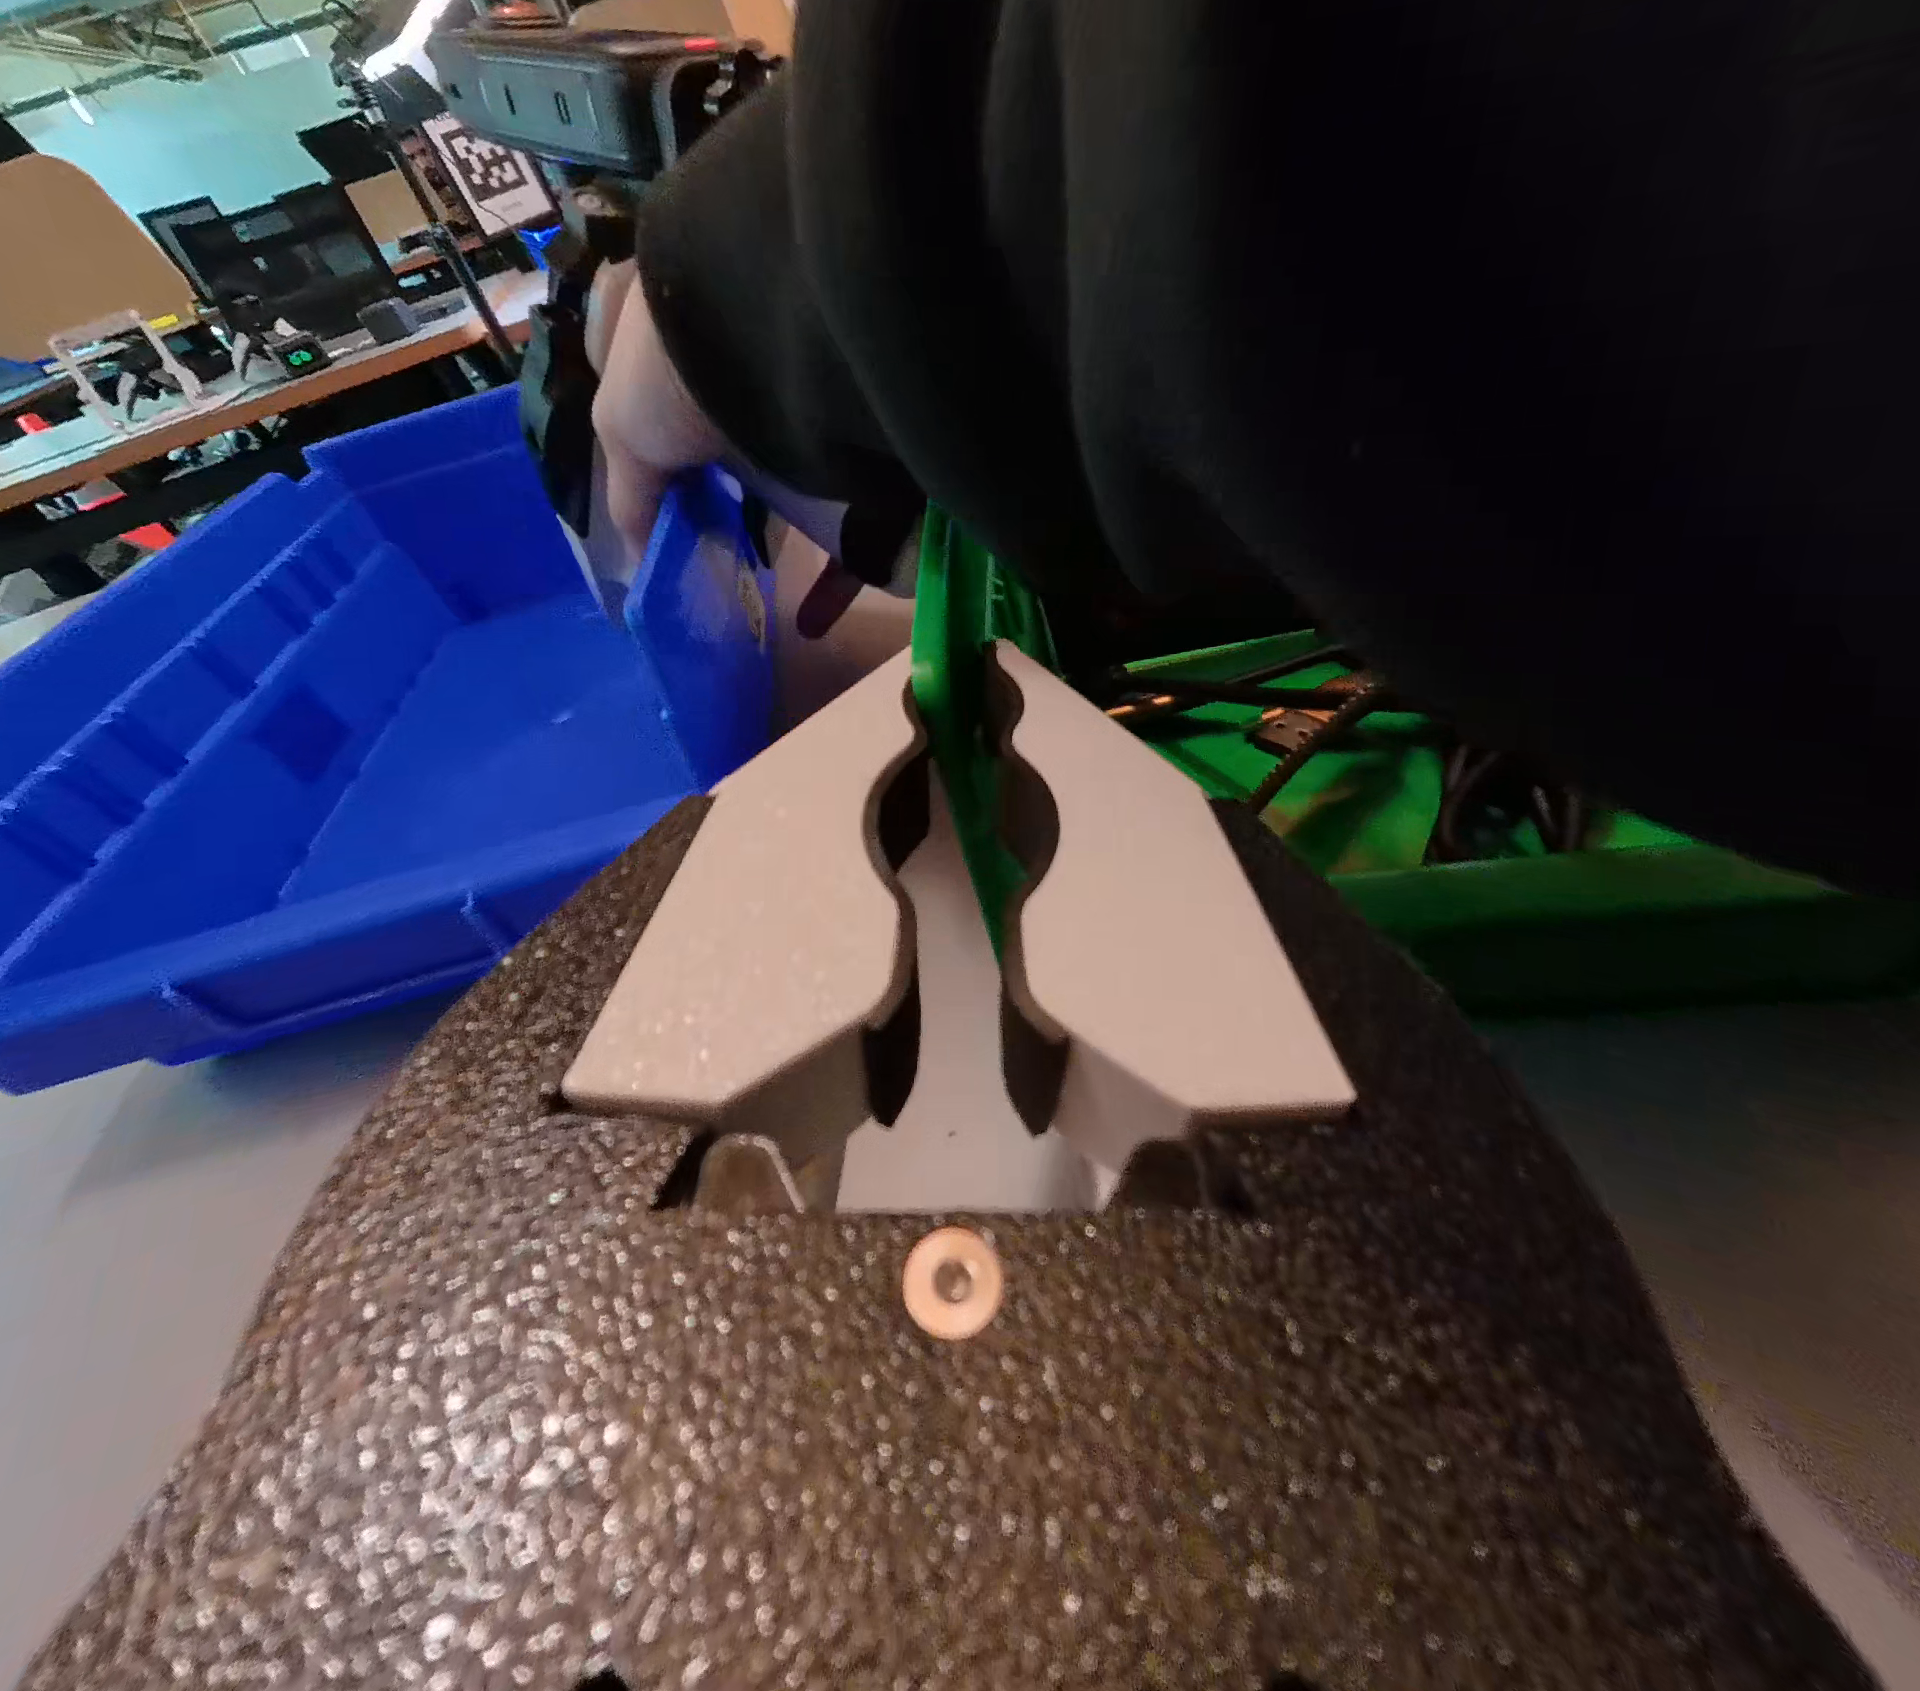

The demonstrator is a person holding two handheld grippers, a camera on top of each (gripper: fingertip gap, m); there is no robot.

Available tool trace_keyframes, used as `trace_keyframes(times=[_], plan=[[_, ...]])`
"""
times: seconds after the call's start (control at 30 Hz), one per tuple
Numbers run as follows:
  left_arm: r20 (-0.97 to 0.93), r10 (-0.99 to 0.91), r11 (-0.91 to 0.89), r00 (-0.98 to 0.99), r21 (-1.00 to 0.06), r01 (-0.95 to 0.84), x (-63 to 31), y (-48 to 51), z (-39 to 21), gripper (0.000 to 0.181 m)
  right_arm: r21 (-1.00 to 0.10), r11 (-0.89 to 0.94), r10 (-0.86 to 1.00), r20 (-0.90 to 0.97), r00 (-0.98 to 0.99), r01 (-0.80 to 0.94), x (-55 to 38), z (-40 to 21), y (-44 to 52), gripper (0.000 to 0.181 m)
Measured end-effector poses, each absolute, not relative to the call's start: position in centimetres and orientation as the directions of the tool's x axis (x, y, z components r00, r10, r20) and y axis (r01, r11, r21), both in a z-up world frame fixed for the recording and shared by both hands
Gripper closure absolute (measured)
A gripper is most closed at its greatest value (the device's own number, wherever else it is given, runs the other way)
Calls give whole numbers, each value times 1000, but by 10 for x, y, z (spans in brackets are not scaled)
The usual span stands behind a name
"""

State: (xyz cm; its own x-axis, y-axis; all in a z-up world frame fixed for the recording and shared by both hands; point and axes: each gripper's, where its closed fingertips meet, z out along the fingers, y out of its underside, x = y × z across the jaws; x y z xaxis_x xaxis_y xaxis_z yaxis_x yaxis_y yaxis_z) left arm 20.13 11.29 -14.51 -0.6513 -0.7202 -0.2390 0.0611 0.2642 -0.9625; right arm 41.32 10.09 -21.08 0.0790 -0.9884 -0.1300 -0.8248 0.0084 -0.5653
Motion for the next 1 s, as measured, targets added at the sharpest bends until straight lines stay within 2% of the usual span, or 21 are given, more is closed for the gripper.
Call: trace_keyframes(times=[0.1,0.2,0.33,0.5,0.6,0.73,0.87,1.0], plan=[[-259,-717,278,-647,-958,76,200,114,-145,178,-562,144,-978,-206,-31,-815,416,-203,98,153],[-248,-708,256,-661,-963,87,198,114,-142,179,-579,113,-941,-324,101,-807,412,-182,117,159],[-264,-706,285,-657,-956,77,202,117,-146,178,-669,126,-890,-403,215,-733,411,-106,113,162],[-254,-727,286,-638,-957,54,206,131,-148,178,-805,133,-917,-321,236,-578,387,17,4,164],[-201,-759,253,-619,-967,3,214,147,-148,178,-836,69,-952,-218,213,-545,340,50,-91,165],[-93,-812,172,-576,-982,-84,227,175,-148,179,-781,60,-984,-150,94,-621,252,13,-229,164],[-5,-851,99,-526,-984,-151,239,203,-149,180,-660,218,-975,-177,-134,-719,156,-78,-350,163],[-2,-893,87,-450,-982,-167,247,234,-150,180,-561,409,-913,-257,-318,-720,84,-157,-422,163]])
